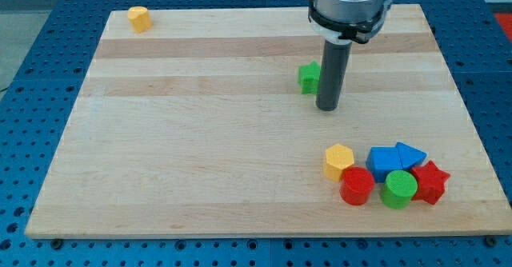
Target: Push the green star towards the top center of the board
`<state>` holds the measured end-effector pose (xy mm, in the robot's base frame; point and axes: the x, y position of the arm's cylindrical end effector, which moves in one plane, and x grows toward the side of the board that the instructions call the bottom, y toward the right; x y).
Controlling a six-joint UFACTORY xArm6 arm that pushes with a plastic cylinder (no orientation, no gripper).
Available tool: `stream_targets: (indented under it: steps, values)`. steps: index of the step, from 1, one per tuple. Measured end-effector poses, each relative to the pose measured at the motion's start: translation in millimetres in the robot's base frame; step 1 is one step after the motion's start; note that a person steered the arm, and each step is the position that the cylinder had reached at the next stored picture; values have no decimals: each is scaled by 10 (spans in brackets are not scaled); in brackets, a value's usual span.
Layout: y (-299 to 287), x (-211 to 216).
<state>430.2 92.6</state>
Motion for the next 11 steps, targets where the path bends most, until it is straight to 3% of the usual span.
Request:
stream_targets:
  steps: [2, 3, 5, 6, 8, 9, 10, 11]
  values:
    - [-404, -1003]
    - [-505, -1132]
    - [-510, -645]
    - [-752, -645]
    - [-1054, -1335]
    - [-1135, -1410]
    - [-1147, -1090]
    - [-1504, -1043]
